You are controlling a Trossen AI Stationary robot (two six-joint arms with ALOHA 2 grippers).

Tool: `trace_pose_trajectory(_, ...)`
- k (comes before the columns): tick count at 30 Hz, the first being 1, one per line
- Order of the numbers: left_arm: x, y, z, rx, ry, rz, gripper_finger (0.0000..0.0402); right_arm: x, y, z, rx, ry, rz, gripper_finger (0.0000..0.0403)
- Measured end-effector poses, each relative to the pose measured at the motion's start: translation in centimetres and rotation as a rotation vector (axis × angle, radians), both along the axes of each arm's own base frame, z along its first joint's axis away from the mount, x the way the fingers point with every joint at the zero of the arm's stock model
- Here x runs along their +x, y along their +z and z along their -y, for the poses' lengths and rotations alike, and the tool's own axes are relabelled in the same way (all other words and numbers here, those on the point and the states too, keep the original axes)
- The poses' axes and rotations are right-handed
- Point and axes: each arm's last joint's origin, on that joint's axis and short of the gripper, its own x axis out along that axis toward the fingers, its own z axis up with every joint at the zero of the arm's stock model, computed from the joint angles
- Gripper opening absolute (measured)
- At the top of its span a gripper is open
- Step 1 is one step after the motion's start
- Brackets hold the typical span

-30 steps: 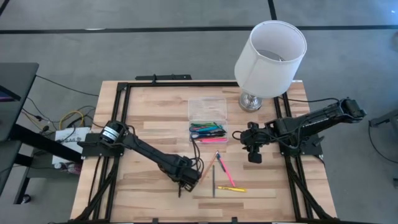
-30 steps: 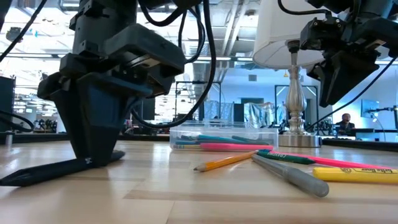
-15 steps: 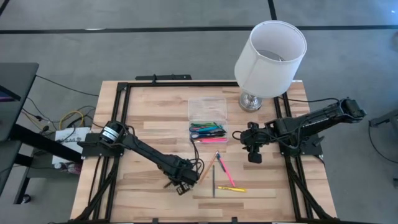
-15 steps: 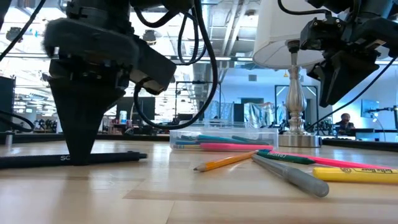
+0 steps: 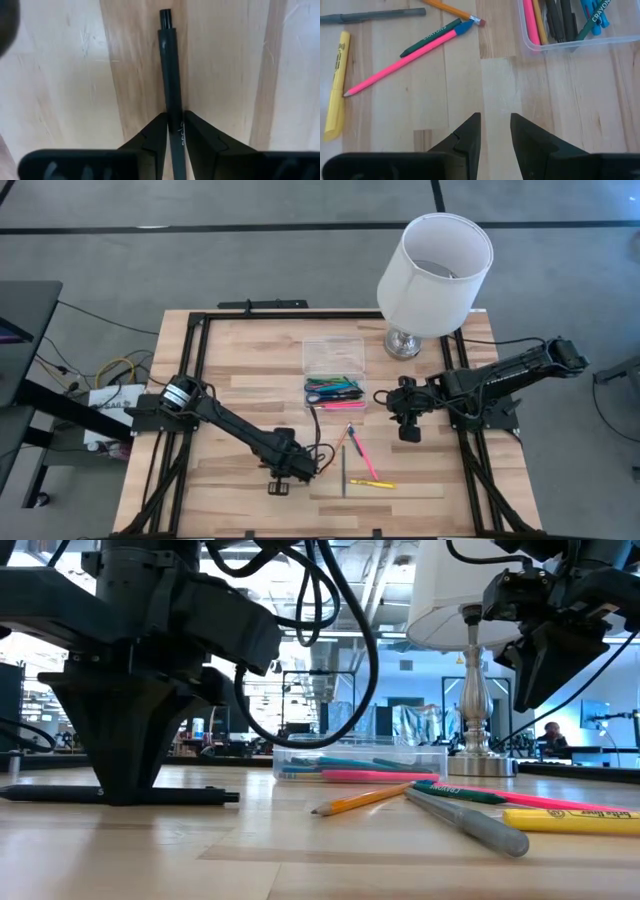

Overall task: Pick & place school supplies into a supply box
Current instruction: Put the black ballpen into the transparent supply box

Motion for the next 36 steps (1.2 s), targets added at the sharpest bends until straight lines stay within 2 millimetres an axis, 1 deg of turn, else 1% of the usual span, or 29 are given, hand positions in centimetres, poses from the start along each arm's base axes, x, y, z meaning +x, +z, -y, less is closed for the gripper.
trace_pose_trajectory(4, 0.0, 0.0, 0.0, 0.015, -0.014, 0.008, 0.006, 0.0, 0.0, 0.0, 0.002, -0.009, 0.003, 0.0098)
trace_pose_trajectory(10, 0.0, 0.0, -0.1, 0.027, 0.075, 0.017, 0.0042, 0.2, 0.1, 0.0, -0.011, -0.02, 0.031, 0.0098)
trace_pose_trajectory(15, 0.1, 0.0, -0.1, 0.044, 0.101, 0.032, 0.0024, 0.5, 0.3, -0.1, -0.004, -0.02, 0.067, 0.0098)
trace_pose_trajectory(22, 0.3, 0.1, -0.3, 0.053, 0.119, 0.037, 0.0026, 0.5, 0.3, -0.1, -0.005, -0.021, 0.068, 0.0098)
trace_pose_trajectory(26, 0.8, 1.0, -0.4, 0.061, 0.112, 0.032, 0.0023, 0.5, 0.3, -0.1, 0.002, -0.034, 0.067, 0.0098)
trace_pose_trajectory(30, 2.2, 2.3, -1.9, 0.127, 0.11, 0.066, 0.0024, 0.5, 0.3, -0.1, 0.006, -0.041, 0.066, 0.0098)
trace_pose_trajectory(36, 4.4, 4.7, -5.6, 0.166, 0.111, 0.101, 0.0025, 0.5, 0.3, -0.1, 0.024, -0.074, 0.065, 0.0098)
